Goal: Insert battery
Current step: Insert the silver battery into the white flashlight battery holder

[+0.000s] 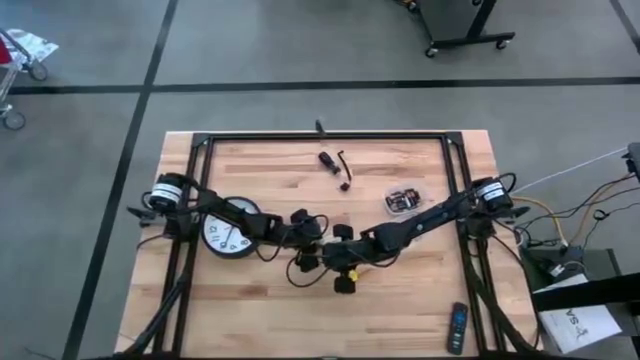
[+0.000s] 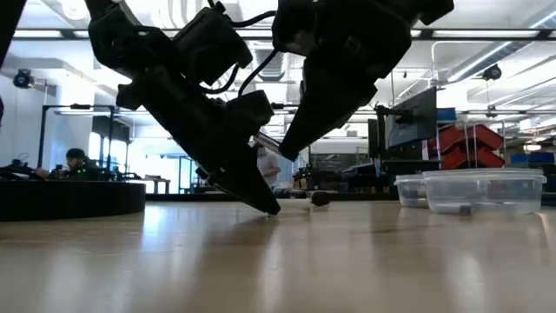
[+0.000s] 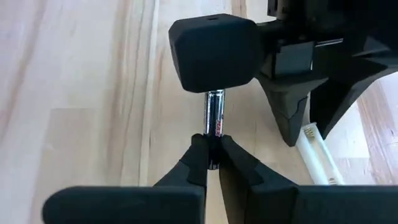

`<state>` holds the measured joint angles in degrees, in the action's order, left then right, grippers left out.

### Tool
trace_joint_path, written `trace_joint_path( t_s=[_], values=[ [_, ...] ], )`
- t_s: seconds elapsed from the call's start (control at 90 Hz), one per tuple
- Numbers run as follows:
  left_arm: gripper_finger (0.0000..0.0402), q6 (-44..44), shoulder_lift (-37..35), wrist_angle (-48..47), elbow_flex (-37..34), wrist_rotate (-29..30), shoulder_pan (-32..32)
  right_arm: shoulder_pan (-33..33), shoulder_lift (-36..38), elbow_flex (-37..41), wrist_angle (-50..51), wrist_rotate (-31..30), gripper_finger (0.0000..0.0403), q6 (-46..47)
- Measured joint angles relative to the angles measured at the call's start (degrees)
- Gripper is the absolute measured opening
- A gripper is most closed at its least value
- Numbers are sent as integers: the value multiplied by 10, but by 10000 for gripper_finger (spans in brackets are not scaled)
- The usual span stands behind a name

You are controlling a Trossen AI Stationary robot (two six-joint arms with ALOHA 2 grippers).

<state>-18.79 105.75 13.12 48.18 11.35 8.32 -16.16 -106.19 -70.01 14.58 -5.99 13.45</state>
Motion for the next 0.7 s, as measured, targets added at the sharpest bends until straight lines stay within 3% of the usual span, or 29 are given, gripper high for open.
trace_joint_path(
  t_s=[0.7],
  values=[
    [98, 0, 0, -1, 0, 2, -1, -1, 26, -1, 17, -1, 1, -7]
  ],
)
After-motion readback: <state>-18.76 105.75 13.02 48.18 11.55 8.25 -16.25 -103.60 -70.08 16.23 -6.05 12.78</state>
